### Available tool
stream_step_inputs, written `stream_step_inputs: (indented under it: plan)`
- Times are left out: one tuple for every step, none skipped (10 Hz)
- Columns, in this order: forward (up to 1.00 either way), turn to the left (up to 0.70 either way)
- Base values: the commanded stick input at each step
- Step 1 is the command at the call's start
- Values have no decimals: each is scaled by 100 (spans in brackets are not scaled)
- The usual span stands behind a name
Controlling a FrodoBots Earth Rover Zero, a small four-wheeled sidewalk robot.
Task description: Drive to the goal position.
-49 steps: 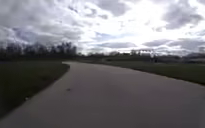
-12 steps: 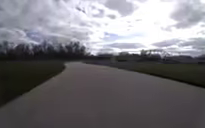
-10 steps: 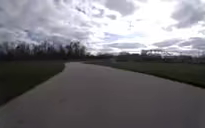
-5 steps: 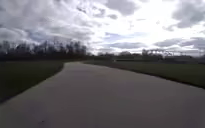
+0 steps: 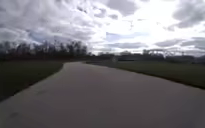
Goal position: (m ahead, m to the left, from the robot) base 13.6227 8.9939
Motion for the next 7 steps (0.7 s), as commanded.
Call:
stream_step_inputs:
  plan:
    - [99, 37]
    - [99, 39]
    - [99, 40]
    - [99, 32]
    - [99, 17]
    - [99, 2]
    - [99, 0]
